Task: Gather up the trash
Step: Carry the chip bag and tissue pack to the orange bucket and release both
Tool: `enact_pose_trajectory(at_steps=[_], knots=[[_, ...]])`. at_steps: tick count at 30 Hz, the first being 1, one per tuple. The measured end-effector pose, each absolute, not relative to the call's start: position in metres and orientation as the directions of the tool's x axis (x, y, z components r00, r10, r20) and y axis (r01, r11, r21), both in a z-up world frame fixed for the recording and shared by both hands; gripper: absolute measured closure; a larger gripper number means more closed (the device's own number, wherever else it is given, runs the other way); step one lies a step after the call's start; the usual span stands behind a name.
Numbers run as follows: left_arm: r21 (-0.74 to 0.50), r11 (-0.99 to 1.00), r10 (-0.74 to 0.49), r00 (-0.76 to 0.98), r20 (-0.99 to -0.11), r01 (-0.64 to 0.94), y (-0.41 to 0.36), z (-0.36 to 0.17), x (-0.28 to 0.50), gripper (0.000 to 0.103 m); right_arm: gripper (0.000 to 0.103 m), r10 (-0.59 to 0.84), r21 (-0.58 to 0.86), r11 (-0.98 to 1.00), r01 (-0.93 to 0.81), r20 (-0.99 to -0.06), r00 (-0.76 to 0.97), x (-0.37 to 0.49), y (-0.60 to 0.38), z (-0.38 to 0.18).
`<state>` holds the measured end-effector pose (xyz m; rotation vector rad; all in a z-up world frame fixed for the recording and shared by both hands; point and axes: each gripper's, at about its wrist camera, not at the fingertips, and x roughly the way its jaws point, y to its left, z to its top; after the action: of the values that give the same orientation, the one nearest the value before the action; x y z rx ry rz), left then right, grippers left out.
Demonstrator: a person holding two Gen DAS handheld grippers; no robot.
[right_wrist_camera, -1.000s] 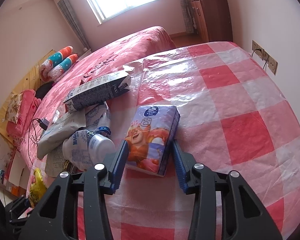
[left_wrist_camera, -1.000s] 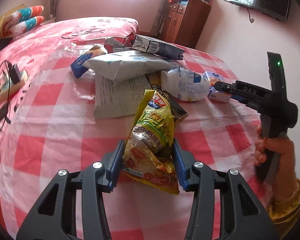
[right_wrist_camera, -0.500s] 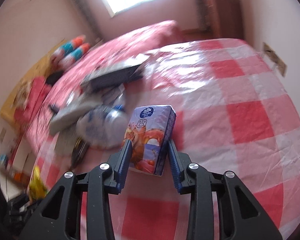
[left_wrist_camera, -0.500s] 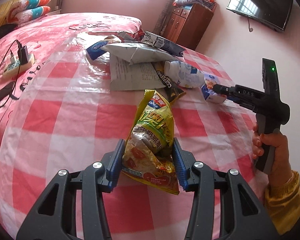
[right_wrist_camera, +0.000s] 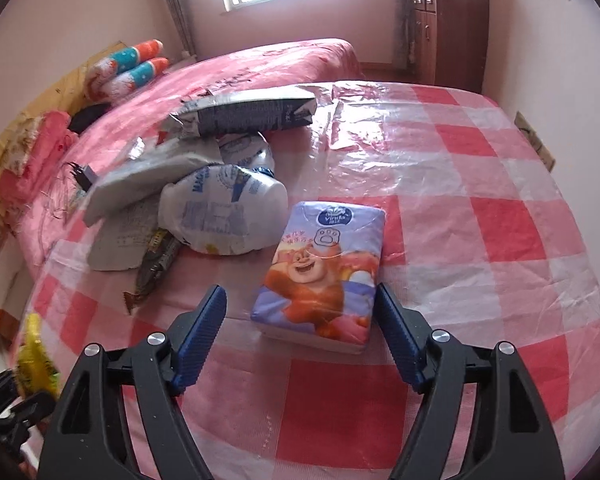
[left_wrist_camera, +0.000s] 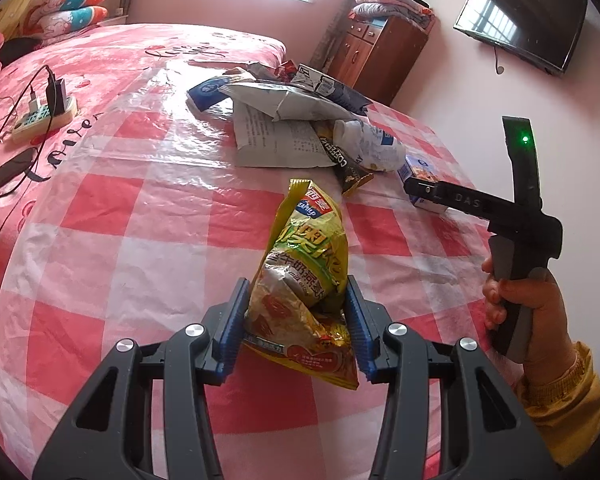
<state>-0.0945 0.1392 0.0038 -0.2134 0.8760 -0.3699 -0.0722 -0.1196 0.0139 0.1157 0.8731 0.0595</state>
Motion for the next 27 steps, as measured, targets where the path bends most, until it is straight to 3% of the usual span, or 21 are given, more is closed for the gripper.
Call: enact_pose_trajectory(at_steps=[1, 14, 27], knots=[[-0.332, 0.915, -0.401, 0.583, -0.706, 0.227, 0.141, 0.004, -0.095, 0.055, 0.046, 0.102, 0.132, 0.991, -0.001, -0.762, 0.639, -0.072, -0.12, 0.013], [-0.388, 0.898, -0.43, 0.604, -0.671, 0.209, 0.168, 0.003, -0.114, 0.055, 0.048, 0.15, 0.189, 0.982, -0.015, -0.727, 0.67, -0.106, -0.111, 0.03], [-0.422, 0.899, -0.382, 0.675, -0.631, 0.114, 0.233, 0.01, -0.147, 0.055, 0.048, 0.461, 0.343, 0.887, -0.308, -0.678, 0.572, -0.137, -0.006, 0.066]])
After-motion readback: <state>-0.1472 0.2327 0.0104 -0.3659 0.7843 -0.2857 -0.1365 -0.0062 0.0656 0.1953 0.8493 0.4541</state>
